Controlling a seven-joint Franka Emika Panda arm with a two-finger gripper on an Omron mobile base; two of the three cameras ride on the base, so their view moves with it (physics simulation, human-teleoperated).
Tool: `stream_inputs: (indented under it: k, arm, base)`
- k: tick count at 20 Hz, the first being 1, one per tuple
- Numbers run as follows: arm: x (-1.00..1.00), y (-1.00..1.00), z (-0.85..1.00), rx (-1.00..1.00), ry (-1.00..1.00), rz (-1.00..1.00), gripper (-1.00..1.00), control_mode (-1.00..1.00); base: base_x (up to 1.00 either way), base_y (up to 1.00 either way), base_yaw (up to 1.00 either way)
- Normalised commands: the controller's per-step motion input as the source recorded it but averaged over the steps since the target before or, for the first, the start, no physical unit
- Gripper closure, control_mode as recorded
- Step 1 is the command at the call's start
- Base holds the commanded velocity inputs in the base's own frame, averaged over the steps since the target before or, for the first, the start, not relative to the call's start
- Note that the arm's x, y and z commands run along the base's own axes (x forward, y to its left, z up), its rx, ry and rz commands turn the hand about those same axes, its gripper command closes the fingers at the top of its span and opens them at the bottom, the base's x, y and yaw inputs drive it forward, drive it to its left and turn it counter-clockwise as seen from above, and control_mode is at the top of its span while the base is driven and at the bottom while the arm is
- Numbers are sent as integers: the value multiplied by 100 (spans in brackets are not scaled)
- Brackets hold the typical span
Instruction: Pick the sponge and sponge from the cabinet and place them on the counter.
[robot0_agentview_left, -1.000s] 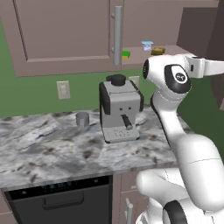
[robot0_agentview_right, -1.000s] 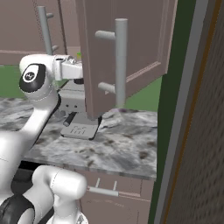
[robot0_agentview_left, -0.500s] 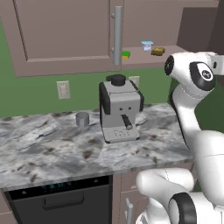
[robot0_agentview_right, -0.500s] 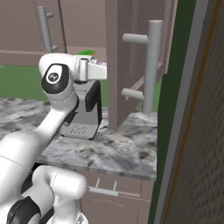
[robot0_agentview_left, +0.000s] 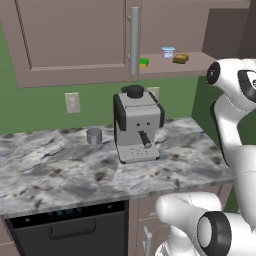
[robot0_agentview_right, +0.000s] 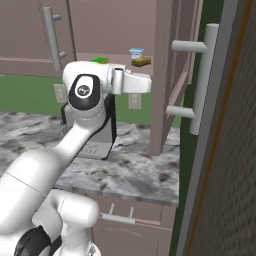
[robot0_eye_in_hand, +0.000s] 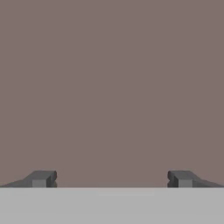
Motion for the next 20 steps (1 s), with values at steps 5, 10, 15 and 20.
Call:
stream_inputs:
  k: [5, 10, 15, 20]
  arm:
    - [16, -12, -2, 1, 0, 2, -100, -100]
    - [26, -21, -3, 2, 0, 2, -100, -100]
    - [-2, -3, -1, 1, 0, 9, -100, -100]
    - [-19, 17, 0, 0, 1, 15, -100, -100]
  base:
    - [0, 0, 0]
    - [0, 0, 0]
    - [0, 0, 0]
    - [0, 0, 0]
